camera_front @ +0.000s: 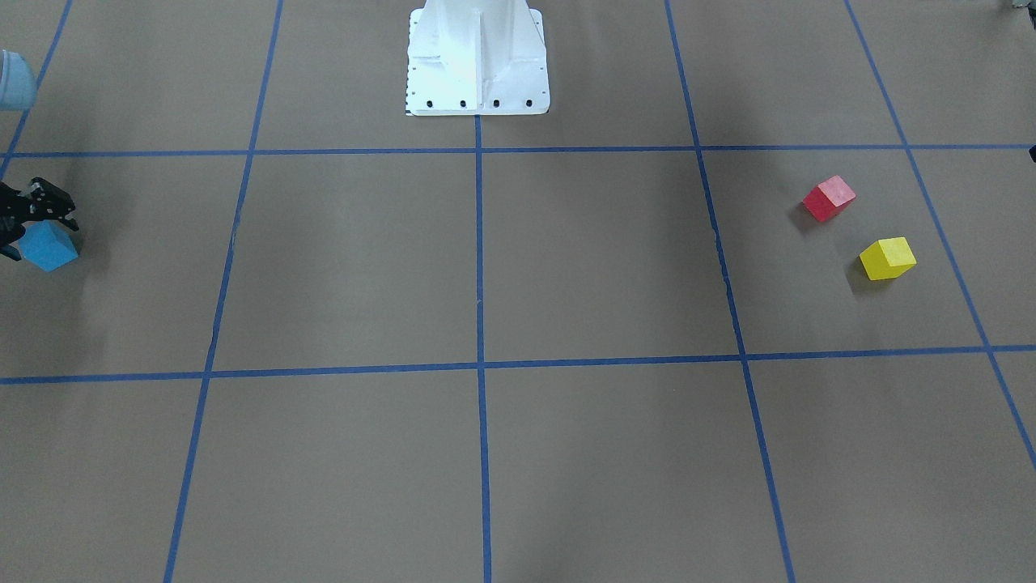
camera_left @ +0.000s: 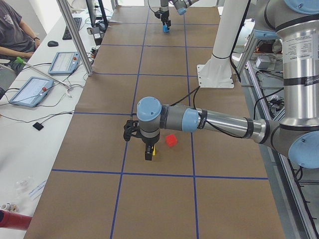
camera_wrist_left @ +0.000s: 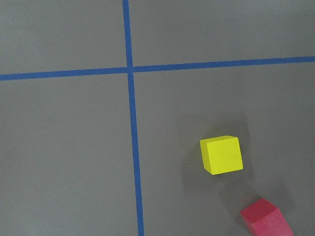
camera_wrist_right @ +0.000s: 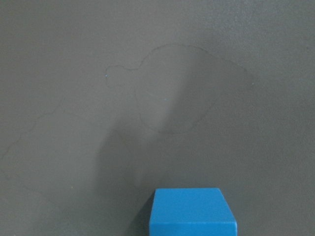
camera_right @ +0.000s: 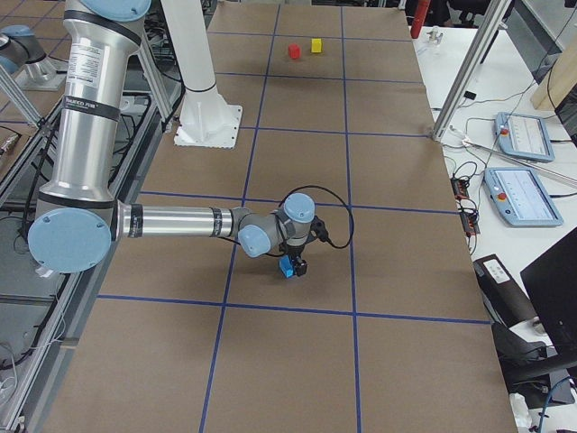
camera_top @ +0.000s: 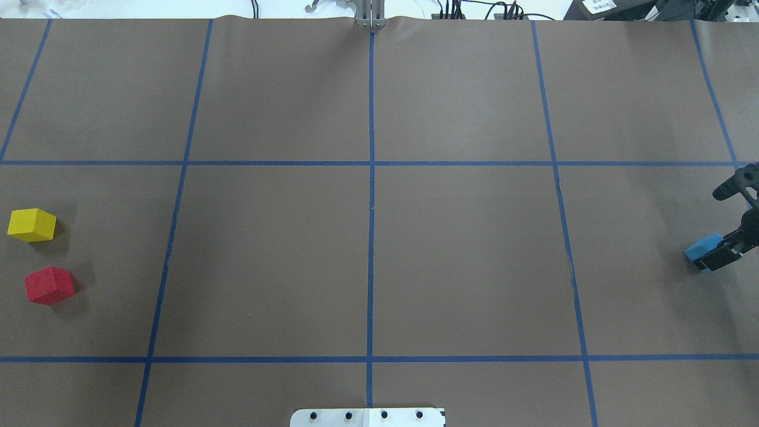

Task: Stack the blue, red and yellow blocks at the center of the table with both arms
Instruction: 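Lower the right gripper onto the blue cube and grasp it, then carry the blue cube with the right gripper to the table center and release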

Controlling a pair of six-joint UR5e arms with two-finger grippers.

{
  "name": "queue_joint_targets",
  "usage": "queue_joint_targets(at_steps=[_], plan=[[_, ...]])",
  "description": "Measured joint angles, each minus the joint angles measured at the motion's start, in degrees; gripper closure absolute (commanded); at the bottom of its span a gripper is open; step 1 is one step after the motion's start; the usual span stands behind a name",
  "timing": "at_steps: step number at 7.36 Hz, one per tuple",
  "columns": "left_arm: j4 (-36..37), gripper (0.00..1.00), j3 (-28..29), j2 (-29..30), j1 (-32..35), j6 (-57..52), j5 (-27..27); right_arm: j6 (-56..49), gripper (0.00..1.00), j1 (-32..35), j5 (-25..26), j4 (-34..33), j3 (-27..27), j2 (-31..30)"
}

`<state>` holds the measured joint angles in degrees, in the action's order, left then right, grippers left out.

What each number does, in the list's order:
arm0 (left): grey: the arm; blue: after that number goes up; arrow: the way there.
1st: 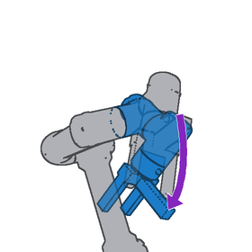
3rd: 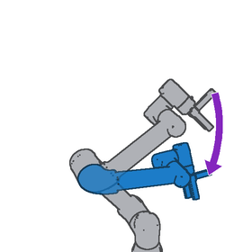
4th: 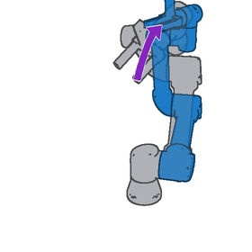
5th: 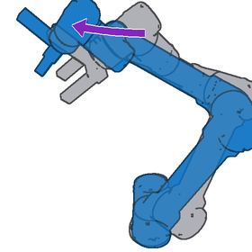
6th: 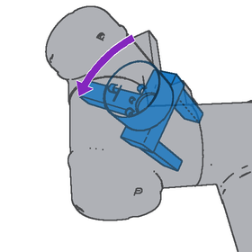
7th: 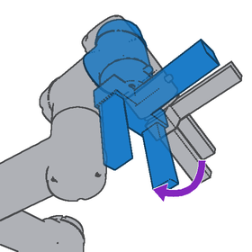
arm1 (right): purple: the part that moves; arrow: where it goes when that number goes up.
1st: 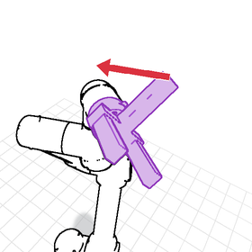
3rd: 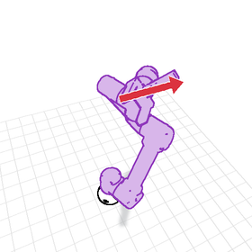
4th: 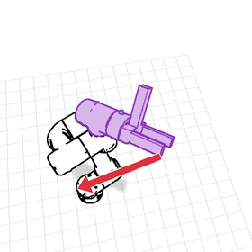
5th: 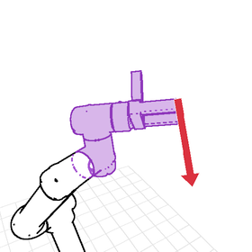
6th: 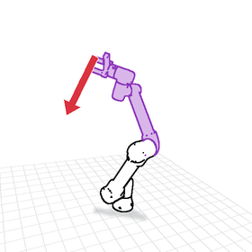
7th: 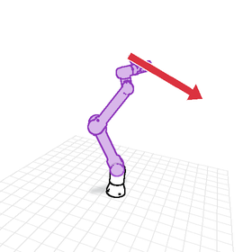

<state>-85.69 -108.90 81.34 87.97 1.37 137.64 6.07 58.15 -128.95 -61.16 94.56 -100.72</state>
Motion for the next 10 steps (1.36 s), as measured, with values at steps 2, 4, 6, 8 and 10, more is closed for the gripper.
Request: queue_joint_targets(at_steps=[2, 4, 6, 8, 10], plan=[[0.0, 0.0, -0.2, 0.0, 0.0, 0.0, 0.0, -0.1, 1.0, -0.1, 0.7, -0.1, -0.9, 0.3], [0.0, 0.0, -0.4, 0.0, 0.0, 0.1, 0.0, 0.3, 1.0, 0.4, -0.2, -1.3, 0.2, 1.0], [0.0, 0.0, -0.6, 0.3, -0.1, 0.1, 0.0, 9.6, 1.0, 1.0, -2.0, -9.2, 7.6, 5.0], [-0.4, 0.0, -0.4, 0.5, -0.2, -0.1, 0.0, 33.7, 1.0, -7.4, -0.5, -13.2, 10.7, 17.6], [-1.9, 0.0, 0.9, 0.6, -0.3, -0.2, -0.3, 54.7, 1.0, -18.0, 7.4, -19.8, 5.9, 37.0]])
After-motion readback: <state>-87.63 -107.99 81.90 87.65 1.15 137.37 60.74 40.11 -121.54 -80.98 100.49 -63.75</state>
